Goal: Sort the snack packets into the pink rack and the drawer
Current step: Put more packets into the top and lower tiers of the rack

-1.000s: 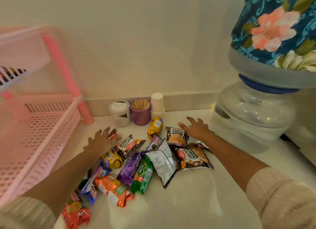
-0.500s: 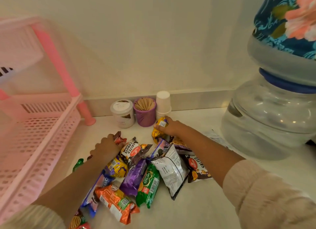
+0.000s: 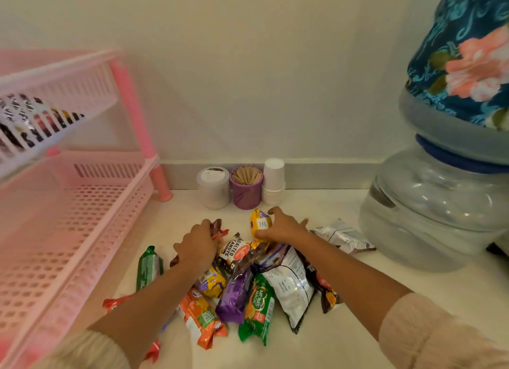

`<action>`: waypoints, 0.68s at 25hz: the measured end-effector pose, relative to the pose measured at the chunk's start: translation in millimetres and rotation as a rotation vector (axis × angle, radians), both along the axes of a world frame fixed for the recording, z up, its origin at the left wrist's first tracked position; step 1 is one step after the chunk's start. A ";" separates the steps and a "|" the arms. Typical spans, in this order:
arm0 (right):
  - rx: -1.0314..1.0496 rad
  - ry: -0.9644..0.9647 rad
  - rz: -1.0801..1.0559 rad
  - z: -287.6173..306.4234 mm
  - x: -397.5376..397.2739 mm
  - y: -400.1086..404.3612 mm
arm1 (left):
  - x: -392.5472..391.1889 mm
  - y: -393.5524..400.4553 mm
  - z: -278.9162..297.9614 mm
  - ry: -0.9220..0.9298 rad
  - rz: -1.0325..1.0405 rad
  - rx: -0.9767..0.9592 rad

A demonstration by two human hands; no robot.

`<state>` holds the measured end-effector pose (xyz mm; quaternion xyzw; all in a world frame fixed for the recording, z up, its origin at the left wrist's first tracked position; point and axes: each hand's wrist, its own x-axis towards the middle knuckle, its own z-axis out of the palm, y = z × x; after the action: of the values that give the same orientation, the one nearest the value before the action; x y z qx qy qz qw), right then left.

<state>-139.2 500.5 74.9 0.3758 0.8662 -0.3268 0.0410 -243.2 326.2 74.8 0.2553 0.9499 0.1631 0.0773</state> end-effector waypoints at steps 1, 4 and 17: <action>0.021 0.029 -0.014 1.4 3.8 -5.2 | 4.3 -2.8 6.5 0.030 -0.001 0.064; 0.063 0.197 -0.046 14.8 12.5 -18.8 | 15.4 -12.8 27.3 0.132 -0.010 0.323; -0.058 0.566 0.095 63.6 45.1 -115.3 | 78.3 -103.4 60.3 0.058 -0.020 0.802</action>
<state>-94.1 385.2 138.5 0.2275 0.8501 -0.4411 -0.1763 -164.9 222.7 135.1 0.2789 0.8101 0.5130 -0.0536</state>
